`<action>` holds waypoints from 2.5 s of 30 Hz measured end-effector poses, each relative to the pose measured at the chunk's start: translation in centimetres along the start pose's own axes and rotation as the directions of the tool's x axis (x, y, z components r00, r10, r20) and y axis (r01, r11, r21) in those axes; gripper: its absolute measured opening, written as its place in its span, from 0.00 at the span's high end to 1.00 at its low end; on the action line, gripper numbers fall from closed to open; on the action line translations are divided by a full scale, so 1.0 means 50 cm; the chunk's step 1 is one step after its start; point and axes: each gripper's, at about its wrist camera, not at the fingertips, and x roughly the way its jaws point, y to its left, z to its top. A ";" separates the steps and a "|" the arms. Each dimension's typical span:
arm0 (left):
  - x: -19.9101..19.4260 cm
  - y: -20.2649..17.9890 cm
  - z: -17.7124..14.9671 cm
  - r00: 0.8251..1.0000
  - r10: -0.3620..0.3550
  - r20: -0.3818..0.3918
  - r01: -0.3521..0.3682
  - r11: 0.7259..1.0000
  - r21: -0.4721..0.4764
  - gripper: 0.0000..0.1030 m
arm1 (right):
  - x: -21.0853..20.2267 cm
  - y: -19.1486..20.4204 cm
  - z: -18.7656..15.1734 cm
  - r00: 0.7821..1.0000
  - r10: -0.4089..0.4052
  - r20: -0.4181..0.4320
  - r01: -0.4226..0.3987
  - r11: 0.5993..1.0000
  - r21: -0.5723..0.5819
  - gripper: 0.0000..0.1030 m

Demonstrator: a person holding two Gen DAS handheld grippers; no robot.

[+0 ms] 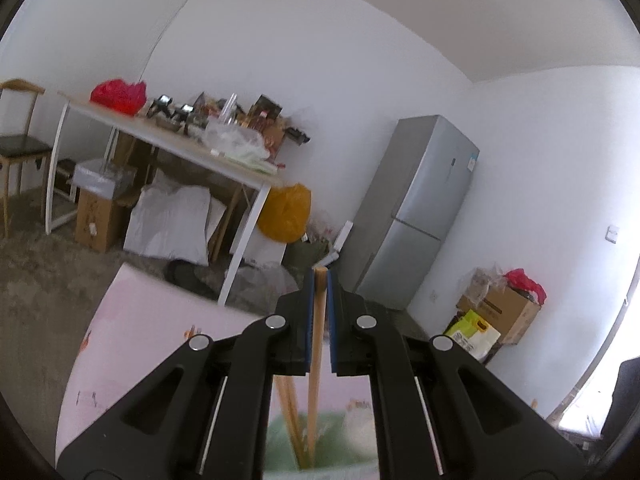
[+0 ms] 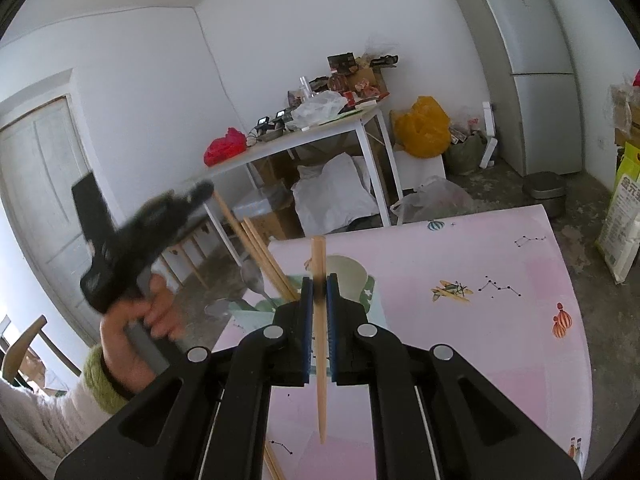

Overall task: Organize utensils
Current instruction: 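Drop the chopstick into the green holder with left while right holds its chopstick, then hold the chopstick above the green holder with the right gripper, then open the right gripper to drop the chopstick into the green holder, then move both grippers down toward the two wooden chopsticks on the table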

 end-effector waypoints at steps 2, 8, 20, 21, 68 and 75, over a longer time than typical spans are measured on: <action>-0.022 0.012 -0.018 1.000 -0.001 -0.025 0.001 1.000 -0.005 0.95 | -0.008 0.002 0.005 1.000 -0.002 0.011 0.002 1.000 -0.005 0.93; -0.112 0.039 -0.056 0.996 -0.005 -0.086 0.006 1.000 0.018 0.75 | -0.037 0.017 0.036 0.998 0.011 0.066 -0.009 0.999 -0.031 0.93; -0.247 0.066 -0.168 0.971 0.100 -0.218 -0.054 0.977 0.207 0.36 | -0.055 0.114 0.174 0.972 0.073 0.223 -0.028 0.980 -0.199 0.93; -0.252 0.072 -0.180 0.966 0.108 -0.234 -0.059 0.976 0.208 0.35 | -0.048 0.123 0.186 0.970 0.075 0.233 -0.025 0.977 -0.213 0.93; -0.146 0.101 -0.388 0.771 0.380 -0.511 -0.171 0.896 0.409 0.18 | 0.119 0.007 -0.237 0.948 0.018 -0.318 -0.012 1.000 0.022 0.60; -0.141 0.087 -0.423 0.742 0.428 -0.517 -0.178 0.868 0.464 0.18 | 0.129 -0.017 -0.270 0.934 0.045 -0.354 -0.024 0.998 0.064 0.60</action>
